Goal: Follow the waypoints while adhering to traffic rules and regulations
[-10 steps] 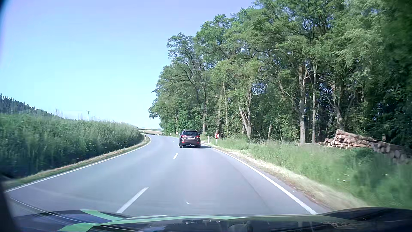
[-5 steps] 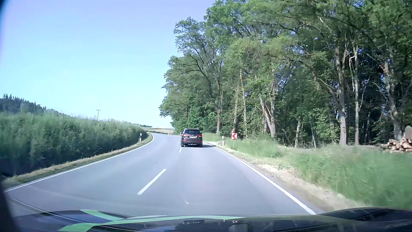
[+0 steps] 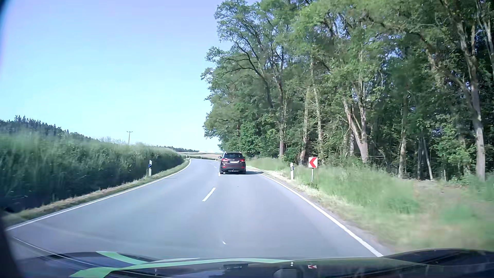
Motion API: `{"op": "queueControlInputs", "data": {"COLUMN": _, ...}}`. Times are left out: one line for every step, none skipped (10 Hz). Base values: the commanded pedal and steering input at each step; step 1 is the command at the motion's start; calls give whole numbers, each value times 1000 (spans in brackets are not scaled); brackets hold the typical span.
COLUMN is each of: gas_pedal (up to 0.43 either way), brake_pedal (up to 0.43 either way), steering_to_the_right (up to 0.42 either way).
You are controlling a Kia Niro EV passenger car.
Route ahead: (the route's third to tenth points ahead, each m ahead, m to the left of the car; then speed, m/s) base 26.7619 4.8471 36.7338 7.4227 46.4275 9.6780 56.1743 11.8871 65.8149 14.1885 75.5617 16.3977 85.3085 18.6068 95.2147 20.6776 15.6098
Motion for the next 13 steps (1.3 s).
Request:
{"op": "queueControlInputs", "data": {"gas_pedal": 28, "brake_pedal": 0, "steering_to_the_right": -36}}
{"op": "queueControlInputs", "data": {"gas_pedal": 59, "brake_pedal": 0, "steering_to_the_right": -34}}
{"op": "queueControlInputs", "data": {"gas_pedal": 79, "brake_pedal": 0, "steering_to_the_right": -34}}
{"op": "queueControlInputs", "data": {"gas_pedal": 118, "brake_pedal": 0, "steering_to_the_right": -35}}
{"op": "queueControlInputs", "data": {"gas_pedal": 138, "brake_pedal": 0, "steering_to_the_right": -35}}
{"op": "queueControlInputs", "data": {"gas_pedal": 157, "brake_pedal": 0, "steering_to_the_right": -36}}
{"op": "queueControlInputs", "data": {"gas_pedal": 177, "brake_pedal": 0, "steering_to_the_right": -36}}
{"op": "queueControlInputs", "data": {"gas_pedal": 177, "brake_pedal": 0, "steering_to_the_right": -35}}
{"op": "queueControlInputs", "data": {"gas_pedal": 197, "brake_pedal": 0, "steering_to_the_right": -34}}
{"op": "queueControlInputs", "data": {"gas_pedal": 197, "brake_pedal": 0, "steering_to_the_right": -33}}
{"op": "queueControlInputs", "data": {"gas_pedal": 197, "brake_pedal": 0, "steering_to_the_right": -29}}
{"op": "queueControlInputs", "data": {"gas_pedal": 197, "brake_pedal": 0, "steering_to_the_right": -26}}
{"op": "queueControlInputs", "data": {"gas_pedal": 209, "brake_pedal": 0, "steering_to_the_right": -25}}
